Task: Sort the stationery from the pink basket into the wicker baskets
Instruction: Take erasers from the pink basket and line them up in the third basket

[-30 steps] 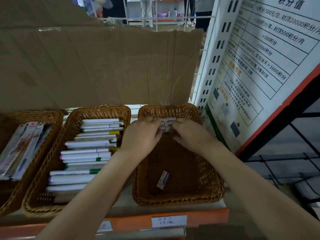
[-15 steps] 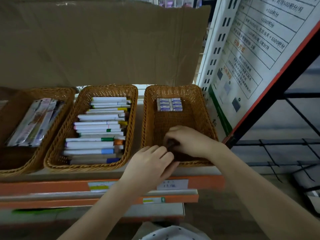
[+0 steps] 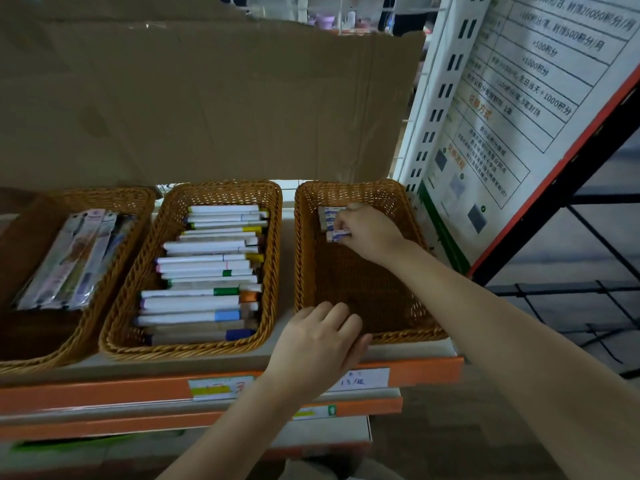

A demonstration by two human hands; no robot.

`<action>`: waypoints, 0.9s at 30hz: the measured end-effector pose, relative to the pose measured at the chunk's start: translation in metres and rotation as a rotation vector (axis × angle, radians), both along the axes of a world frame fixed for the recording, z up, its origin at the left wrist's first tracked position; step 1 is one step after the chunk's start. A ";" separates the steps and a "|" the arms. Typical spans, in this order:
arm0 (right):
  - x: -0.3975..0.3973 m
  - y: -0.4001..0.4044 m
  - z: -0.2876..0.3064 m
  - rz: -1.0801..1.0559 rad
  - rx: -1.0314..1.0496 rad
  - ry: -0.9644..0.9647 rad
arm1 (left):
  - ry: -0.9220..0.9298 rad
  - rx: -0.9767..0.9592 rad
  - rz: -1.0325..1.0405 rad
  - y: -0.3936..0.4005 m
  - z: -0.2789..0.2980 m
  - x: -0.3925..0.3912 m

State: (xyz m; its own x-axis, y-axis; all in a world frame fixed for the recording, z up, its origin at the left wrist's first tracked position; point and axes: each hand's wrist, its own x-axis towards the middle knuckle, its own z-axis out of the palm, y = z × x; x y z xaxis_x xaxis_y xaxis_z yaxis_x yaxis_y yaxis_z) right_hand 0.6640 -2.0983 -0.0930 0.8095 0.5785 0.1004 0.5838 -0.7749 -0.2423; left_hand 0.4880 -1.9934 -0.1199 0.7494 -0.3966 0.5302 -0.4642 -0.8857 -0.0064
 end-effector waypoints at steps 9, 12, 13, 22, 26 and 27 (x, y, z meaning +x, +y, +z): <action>0.003 0.008 -0.008 -0.027 -0.007 0.020 | 0.017 0.000 -0.009 0.001 -0.001 0.000; 0.002 0.009 -0.008 -0.045 -0.005 0.019 | 0.034 -0.009 -0.013 0.001 0.000 -0.001; 0.002 0.009 -0.008 -0.050 -0.006 0.019 | 0.044 -0.012 -0.013 0.001 0.001 -0.001; -0.007 -0.003 -0.001 -0.036 -0.010 0.032 | 0.216 -0.050 0.016 -0.002 0.012 -0.001; -0.025 -0.018 -0.002 -0.088 -0.033 0.031 | 0.235 -0.101 0.026 0.000 0.024 0.002; -0.030 -0.021 -0.002 -0.114 -0.037 0.044 | 0.247 -0.096 0.037 0.001 0.026 0.004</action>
State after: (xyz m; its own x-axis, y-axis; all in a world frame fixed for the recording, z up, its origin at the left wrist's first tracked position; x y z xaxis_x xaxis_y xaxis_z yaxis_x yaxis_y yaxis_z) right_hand 0.6336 -2.1197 -0.0951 0.8734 0.4851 0.0434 0.4808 -0.8445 -0.2359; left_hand 0.4916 -1.9924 -0.0934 0.8739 -0.3229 0.3635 -0.4083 -0.8932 0.1883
